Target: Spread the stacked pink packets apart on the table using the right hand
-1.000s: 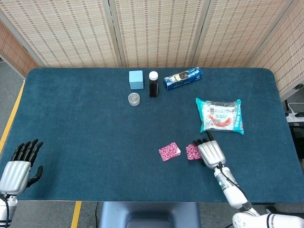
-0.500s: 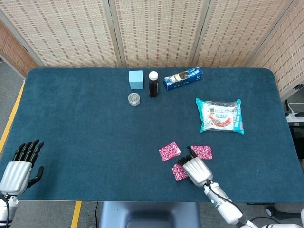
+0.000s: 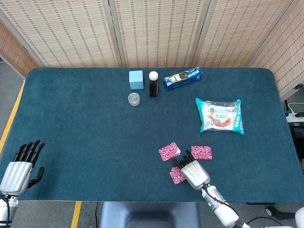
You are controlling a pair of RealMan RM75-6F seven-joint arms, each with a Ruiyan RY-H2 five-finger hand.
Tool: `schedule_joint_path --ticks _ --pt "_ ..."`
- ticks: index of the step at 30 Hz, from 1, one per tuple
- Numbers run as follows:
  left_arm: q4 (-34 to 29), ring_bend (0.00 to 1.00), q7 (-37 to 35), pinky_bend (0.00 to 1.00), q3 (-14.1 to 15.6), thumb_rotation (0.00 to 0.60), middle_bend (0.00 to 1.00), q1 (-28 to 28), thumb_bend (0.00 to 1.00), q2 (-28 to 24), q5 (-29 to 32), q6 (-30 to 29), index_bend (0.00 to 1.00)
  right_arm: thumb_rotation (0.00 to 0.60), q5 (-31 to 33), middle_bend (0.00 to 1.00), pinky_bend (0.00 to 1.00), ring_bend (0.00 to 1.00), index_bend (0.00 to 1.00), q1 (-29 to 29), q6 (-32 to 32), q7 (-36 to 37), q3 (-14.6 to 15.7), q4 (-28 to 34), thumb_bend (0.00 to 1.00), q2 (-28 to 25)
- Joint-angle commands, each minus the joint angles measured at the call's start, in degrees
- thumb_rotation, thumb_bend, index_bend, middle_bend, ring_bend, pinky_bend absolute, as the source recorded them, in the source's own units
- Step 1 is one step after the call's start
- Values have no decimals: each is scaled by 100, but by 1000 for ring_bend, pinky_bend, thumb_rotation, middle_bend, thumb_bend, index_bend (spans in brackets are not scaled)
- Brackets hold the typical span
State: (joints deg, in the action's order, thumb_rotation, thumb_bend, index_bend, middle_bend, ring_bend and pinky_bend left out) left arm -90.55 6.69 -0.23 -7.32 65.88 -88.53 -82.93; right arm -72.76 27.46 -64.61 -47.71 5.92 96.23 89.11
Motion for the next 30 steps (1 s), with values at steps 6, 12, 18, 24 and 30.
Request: schedule_joint_path --ticks 6,12,18,24,30 --pt "-6 0 16 77 -16 600 0 20 486 1 15 -47 0 600 -343 120 0 111 0 -207 -427 156 5 184 260 -265" --pt "8 0 13 77 -23 600 0 19 486 -2 26 -44 0 600 -986 97 0 72 0 -839 -1667 598 86 341 260 -705" --pt "74 0 -8 76 -52 600 0 25 486 30 21 -98 0 600 -1238 9 0 0 0 -1806 -3244 2010 -51 -3 260 -1124" --pt "236 0 -33 76 -98 600 0 56 486 158 -156 -366 0 600 -1180 0 0 0 0 -2161 -3896 2533 -534 -243 260 -1293" --pt "223 0 103 75 -65 600 0 71 485 239 -273 -442 0 600 -1293 0 0 0 0 -2220 -3652 2818 -534 -218 260 -1484"
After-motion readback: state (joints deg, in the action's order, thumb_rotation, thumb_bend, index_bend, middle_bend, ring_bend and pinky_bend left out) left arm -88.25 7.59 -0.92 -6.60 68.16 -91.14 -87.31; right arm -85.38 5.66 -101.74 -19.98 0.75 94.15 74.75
